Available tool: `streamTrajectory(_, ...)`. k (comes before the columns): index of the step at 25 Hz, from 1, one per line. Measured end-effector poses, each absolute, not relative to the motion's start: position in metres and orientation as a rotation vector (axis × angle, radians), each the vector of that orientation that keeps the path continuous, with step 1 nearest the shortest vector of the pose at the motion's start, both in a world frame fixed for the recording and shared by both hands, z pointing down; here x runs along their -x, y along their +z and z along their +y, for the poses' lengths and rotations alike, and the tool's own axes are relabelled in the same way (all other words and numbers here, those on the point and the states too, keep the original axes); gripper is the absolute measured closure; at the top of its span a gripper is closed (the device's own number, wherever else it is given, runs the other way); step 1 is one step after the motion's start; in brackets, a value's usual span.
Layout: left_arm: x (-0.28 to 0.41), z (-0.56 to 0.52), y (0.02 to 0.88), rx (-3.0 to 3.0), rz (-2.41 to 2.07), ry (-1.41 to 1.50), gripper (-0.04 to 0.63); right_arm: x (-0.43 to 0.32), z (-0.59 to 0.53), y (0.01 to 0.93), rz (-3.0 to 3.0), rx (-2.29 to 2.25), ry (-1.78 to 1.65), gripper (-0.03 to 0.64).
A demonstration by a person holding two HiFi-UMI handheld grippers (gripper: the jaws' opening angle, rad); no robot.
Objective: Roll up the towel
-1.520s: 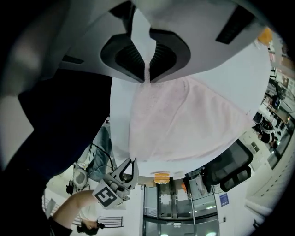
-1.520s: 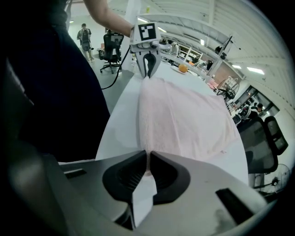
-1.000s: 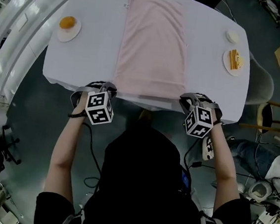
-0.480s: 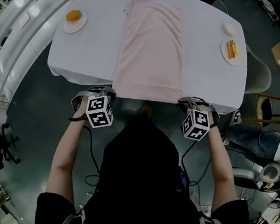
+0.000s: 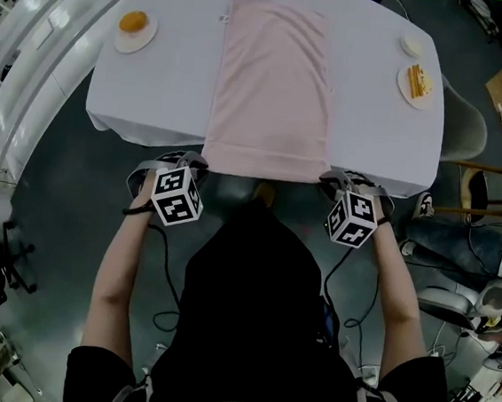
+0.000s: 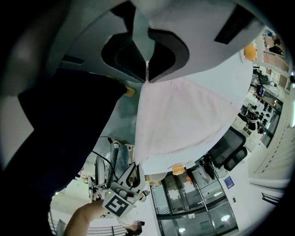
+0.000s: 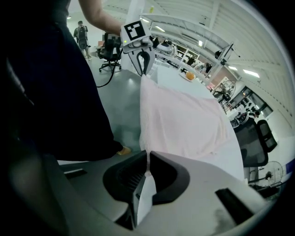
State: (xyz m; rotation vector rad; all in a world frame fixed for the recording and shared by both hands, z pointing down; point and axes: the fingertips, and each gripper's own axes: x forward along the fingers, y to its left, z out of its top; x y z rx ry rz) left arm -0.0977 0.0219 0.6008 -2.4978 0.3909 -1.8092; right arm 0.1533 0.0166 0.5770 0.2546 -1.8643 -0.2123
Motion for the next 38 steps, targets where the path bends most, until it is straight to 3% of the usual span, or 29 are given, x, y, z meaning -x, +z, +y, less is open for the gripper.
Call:
streamTrajectory(36,0.086,-0.141,0.625,2.566,0.512,-1.890,0.572,-0.164,-0.138,0.607,-1.889,-0.217,-0.118,0.589)
streamTrajectory(38,0.087,-0.141,0.626,2.577,0.552,-1.876,0.571,-0.164,-0.142,0.607,-1.890,-0.239,-0.112,0.559)
